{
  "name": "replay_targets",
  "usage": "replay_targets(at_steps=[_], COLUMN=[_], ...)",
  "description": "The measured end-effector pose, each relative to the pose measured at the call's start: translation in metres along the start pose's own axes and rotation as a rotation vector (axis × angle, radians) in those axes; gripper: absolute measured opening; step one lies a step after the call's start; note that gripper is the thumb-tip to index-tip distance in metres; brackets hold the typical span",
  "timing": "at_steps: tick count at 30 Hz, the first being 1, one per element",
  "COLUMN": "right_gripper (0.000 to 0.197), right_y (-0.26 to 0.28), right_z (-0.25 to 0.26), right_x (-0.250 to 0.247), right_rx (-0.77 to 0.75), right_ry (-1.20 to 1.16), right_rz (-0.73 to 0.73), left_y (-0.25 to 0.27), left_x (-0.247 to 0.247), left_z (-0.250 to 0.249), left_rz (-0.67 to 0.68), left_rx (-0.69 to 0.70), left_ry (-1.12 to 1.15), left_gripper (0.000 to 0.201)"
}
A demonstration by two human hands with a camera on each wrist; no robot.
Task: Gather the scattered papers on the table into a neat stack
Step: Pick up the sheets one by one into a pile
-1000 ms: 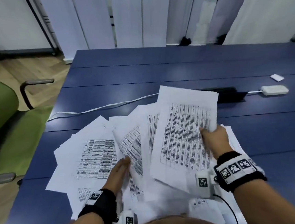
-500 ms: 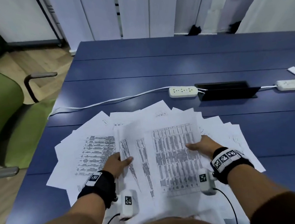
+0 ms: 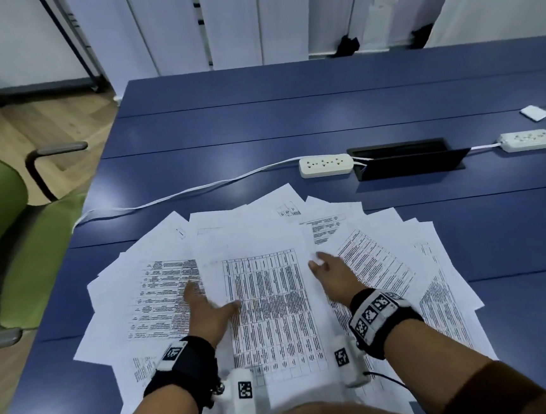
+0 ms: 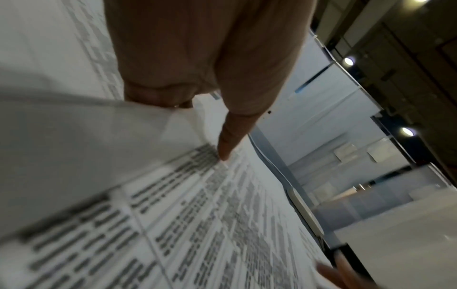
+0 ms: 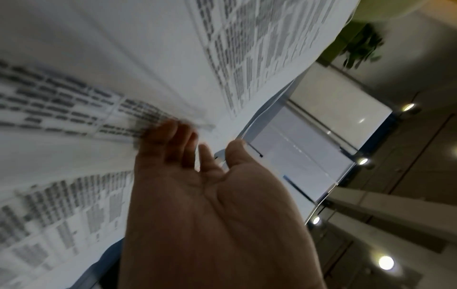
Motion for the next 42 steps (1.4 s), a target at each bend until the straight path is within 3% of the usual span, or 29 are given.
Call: replay_targets(at_steps=[2, 4, 5, 7, 9, 13, 17, 19, 24, 25, 28, 31, 35, 38, 42], right_gripper=[0.058, 0.061, 0.066, 0.077, 0.086, 0.091, 0.059, 0.052, 0.012, 0.010, 0.029, 0.025, 0.014, 0.014, 0.013], right_y=[0.006, 0.033, 0.050, 0.078, 0.083, 0.060, 0.059, 0.060, 0.091, 0.101, 0.142, 0.192, 0.230, 0.233, 0.197], right_z=[-0.036, -0.088, -0.113, -0.152, -0.170, -0.160, -0.132, -0.117, -0.035, -0.008, 0.062, 0.109, 0.135, 0.150, 0.169], right_x=[-0.041, -0.079, -0.090, -0.094, -0.083, -0.064, -0.083, -0.101, -0.182, -0.196, -0.232, -0.256, -0.279, -0.291, -0.281], right_rx=[0.173, 0.481, 0.641, 0.889, 0.947, 0.723, 0.492, 0.375, 0.013, -0.088, -0.338, -0.465, -0.616, -0.625, -0.566], right_ry=[-0.037, -0.004, -0.015, -0.107, -0.270, -0.598, -0.517, -0.475, -0.431, -0.433, -0.492, -0.432, -0.538, -0.586, -0.548], right_rz=[-0.273, -0.483, -0.512, -0.484, -0.449, -0.441, -0.535, -0.592, -0.870, -0.905, -0.995, -1.156, -1.352, -1.328, -1.049], left_y=[-0.003, 0.004, 0.006, 0.015, 0.017, 0.019, 0.016, 0.013, 0.013, 0.013, 0.016, 0.021, 0.026, 0.024, 0.025], left_x=[-0.018, -0.020, -0.020, -0.014, -0.009, -0.011, -0.037, -0.058, -0.085, -0.086, -0.082, -0.078, -0.076, -0.079, -0.079], left_z=[0.007, 0.012, 0.018, 0.027, 0.032, 0.024, 0.005, 0.001, 0.027, 0.032, 0.032, 0.028, 0.020, 0.017, 0.013], left_rz=[-0.022, 0.026, 0.055, 0.130, 0.181, 0.161, 0.125, 0.085, 0.079, 0.089, 0.125, 0.162, 0.168, 0.154, 0.198], left_rx=[-0.023, -0.024, -0.026, -0.046, -0.022, 0.019, 0.085, 0.101, 0.006, -0.009, -0.026, -0.021, 0.011, 0.085, 0.205], left_ry=[0.001, -0.057, -0.040, -0.013, 0.008, 0.072, 0.145, 0.176, 0.133, 0.126, 0.127, 0.154, 0.196, 0.153, 0.025], left_gripper=[0.072, 0.026, 0.024, 0.056, 0.079, 0.066, 0.070, 0.066, 0.065, 0.067, 0.069, 0.071, 0.077, 0.097, 0.108])
Point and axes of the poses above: each hand's wrist, its own y-axis away from the middle knuckle, its own x-axis out of the palm, z = x × y, the point moved 10 cm from there along -y, towards the middle knuckle, and after that the axes turned 14 degrees about y, right-handed, at the moved point
